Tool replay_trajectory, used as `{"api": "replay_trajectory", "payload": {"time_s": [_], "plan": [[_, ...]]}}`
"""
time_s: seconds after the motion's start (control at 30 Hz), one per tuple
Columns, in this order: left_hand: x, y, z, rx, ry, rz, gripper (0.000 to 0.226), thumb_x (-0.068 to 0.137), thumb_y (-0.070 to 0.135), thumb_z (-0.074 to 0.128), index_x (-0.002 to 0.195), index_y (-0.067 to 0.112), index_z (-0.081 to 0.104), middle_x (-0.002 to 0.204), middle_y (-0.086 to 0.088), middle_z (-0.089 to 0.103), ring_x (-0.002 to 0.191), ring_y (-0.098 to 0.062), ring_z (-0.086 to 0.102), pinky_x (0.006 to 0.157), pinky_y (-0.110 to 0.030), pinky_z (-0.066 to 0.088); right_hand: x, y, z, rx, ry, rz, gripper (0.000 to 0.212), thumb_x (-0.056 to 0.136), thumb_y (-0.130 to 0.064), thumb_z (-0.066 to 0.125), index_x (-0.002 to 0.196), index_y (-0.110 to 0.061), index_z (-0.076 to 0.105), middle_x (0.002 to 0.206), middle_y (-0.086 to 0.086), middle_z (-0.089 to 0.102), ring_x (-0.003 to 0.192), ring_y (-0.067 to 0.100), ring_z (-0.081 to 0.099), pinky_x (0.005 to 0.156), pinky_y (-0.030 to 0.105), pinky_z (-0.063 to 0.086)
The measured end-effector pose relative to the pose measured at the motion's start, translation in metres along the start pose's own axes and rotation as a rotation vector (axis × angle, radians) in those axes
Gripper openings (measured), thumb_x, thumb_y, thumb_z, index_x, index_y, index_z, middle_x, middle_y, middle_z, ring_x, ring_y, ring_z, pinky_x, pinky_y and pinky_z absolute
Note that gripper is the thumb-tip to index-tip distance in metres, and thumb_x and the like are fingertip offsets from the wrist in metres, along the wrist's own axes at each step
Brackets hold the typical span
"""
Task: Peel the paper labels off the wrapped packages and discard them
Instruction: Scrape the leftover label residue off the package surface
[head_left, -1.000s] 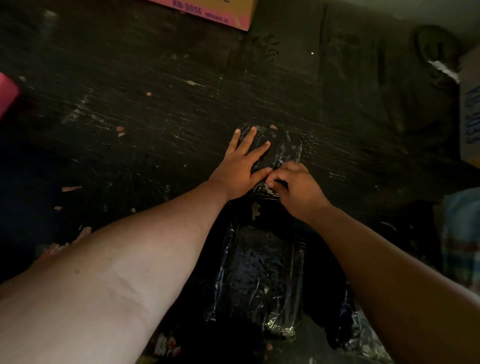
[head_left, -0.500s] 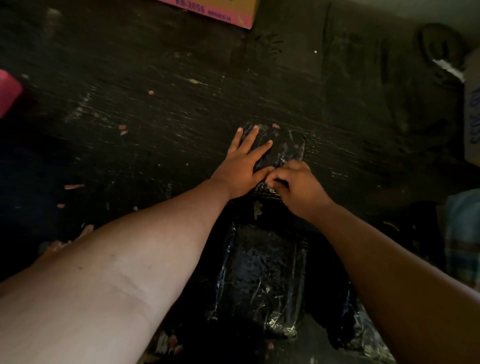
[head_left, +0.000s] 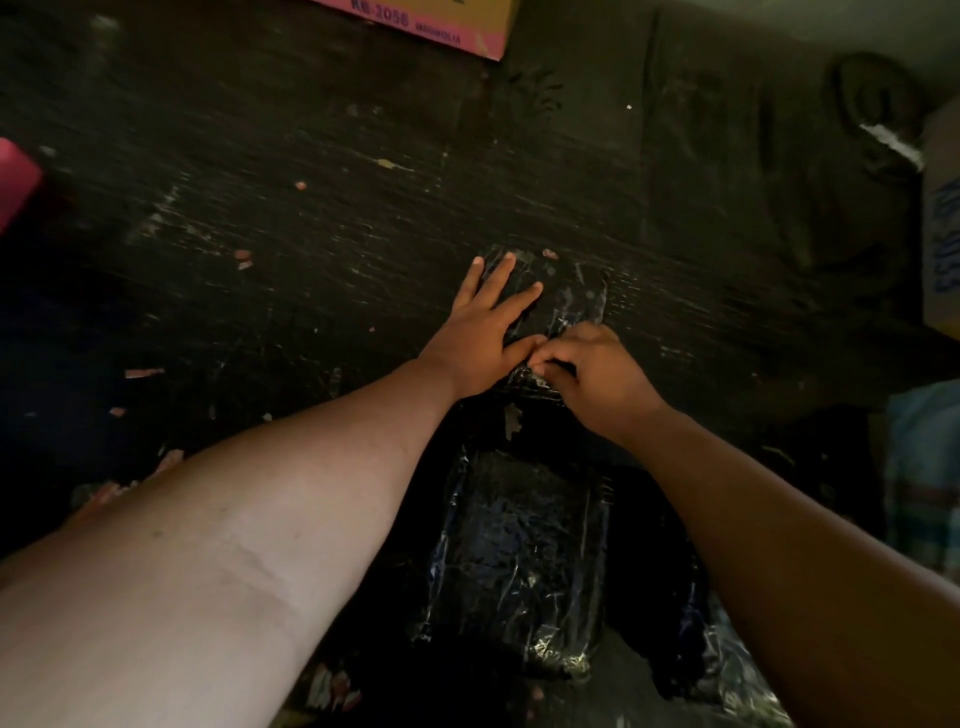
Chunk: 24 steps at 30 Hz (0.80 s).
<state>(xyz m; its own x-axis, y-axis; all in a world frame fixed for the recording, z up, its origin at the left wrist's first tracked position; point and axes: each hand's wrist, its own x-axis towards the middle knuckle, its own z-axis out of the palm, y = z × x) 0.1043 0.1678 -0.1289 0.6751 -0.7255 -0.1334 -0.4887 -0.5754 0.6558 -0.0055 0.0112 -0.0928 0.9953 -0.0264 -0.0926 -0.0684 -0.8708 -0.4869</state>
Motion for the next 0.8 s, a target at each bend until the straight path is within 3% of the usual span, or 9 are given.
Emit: {"api": "replay_trajectory", "payload": {"time_s": [0.13, 0.37, 0.8], "plan": [[-0.001, 0.001, 0.000, 0.007, -0.005, 0.000, 0.068, 0.097, 0.055, 0.052, 0.157, 0.034, 0.027, 0.169, 0.004, -0.009, 0.152, -0.027, -0.020, 0.122, -0.047, 0.006, 0.000, -0.001, 0.002, -0.026, -0.016, 0.008, 0.010, 0.090, -0.022, 0.068, 0.098, -0.025, 0.074, 0.092, 0.005, 0.060, 0.094, 0.027, 0.054, 0.084, 0.037, 0.047], [-0.001, 0.000, 0.000, 0.014, 0.000, 0.005, 0.068, 0.097, 0.054, 0.053, 0.157, 0.034, 0.027, 0.169, 0.004, -0.009, 0.152, -0.027, -0.020, 0.122, -0.046, 0.006, 0.000, -0.003, -0.009, 0.041, -0.023, 0.015, 0.010, 0.092, -0.011, 0.065, 0.096, -0.015, 0.073, 0.096, 0.004, 0.065, 0.096, 0.021, 0.056, 0.081, 0.024, 0.038], [0.001, -0.002, 0.003, 0.019, 0.010, 0.009, 0.069, 0.096, 0.055, 0.053, 0.157, 0.034, 0.028, 0.169, 0.004, -0.009, 0.152, -0.027, -0.019, 0.122, -0.047, 0.008, 0.002, 0.001, -0.005, 0.013, -0.046, 0.045, 0.009, 0.092, -0.017, 0.064, 0.096, -0.022, 0.070, 0.097, 0.002, 0.062, 0.100, 0.023, 0.055, 0.083, 0.027, 0.039]]}}
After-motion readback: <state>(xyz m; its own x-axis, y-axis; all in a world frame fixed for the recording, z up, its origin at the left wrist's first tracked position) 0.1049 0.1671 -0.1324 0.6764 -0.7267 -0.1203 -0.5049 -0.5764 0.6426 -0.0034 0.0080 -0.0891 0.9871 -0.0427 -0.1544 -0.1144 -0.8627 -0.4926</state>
